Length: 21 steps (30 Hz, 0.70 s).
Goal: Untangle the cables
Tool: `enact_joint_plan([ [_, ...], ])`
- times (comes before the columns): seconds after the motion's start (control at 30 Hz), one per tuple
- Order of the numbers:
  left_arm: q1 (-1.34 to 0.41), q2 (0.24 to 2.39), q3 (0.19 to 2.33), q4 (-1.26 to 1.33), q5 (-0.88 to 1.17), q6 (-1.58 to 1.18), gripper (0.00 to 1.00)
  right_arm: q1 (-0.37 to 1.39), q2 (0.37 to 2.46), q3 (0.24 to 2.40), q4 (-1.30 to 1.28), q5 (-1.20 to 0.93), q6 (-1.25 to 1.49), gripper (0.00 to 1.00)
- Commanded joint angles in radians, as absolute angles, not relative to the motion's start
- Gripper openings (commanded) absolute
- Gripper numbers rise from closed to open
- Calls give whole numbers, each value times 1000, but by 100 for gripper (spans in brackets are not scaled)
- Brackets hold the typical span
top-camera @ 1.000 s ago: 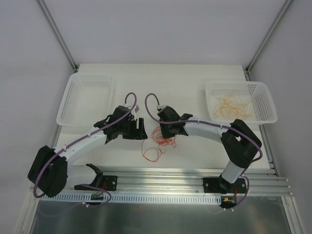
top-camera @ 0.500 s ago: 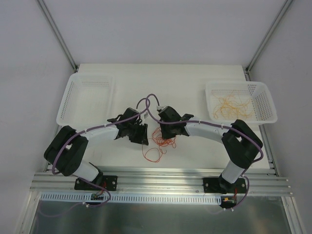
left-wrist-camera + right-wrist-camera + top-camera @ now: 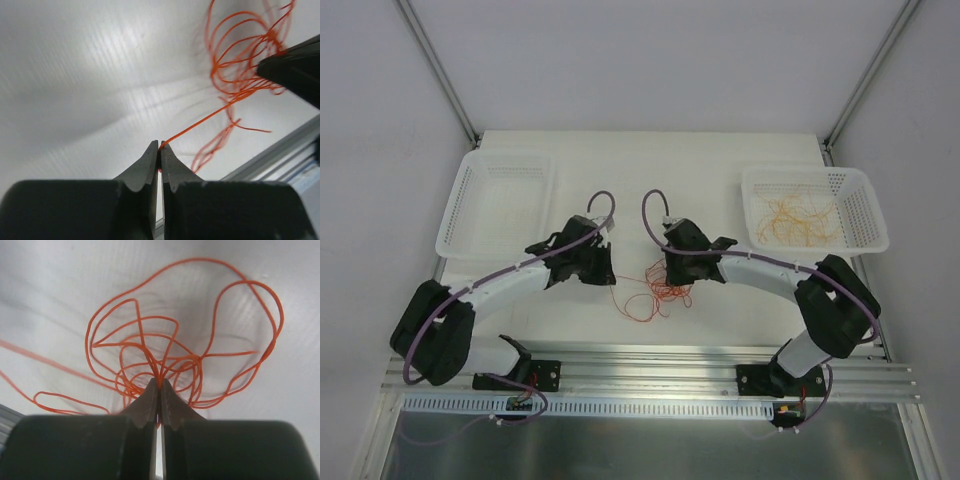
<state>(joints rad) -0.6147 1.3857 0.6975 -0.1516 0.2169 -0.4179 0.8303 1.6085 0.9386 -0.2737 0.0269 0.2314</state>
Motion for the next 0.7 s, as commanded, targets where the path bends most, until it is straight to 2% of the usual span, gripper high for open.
enact_joint_plan([
  [0.0, -519, 1227, 770, -282, 75, -426, 0, 756, 1497, 876, -320, 100, 282, 1],
  [0.23, -403, 1014, 1019, -515, -44, -351, 0, 591, 1345, 778, -394, 127, 308, 1],
  [0.4, -385, 994, 1230, -641, -107, -301, 0, 474, 1275, 747, -425, 103, 327, 1],
  [0.5, -385, 999, 1281, -661, -66, -288, 0, 437, 1238, 736, -402, 37, 310, 1],
  [0.6, -385, 1008, 1302, -658, 44, -308, 0, 437, 1252, 758, -408, -26, 292, 6],
  [0.63, -385, 1012, 1304, -658, 72, -310, 0, 437, 1258, 767, -410, -41, 285, 14],
  [0.67, -387, 1019, 1301, -657, 112, -316, 0, 439, 1265, 770, -405, -75, 285, 17],
])
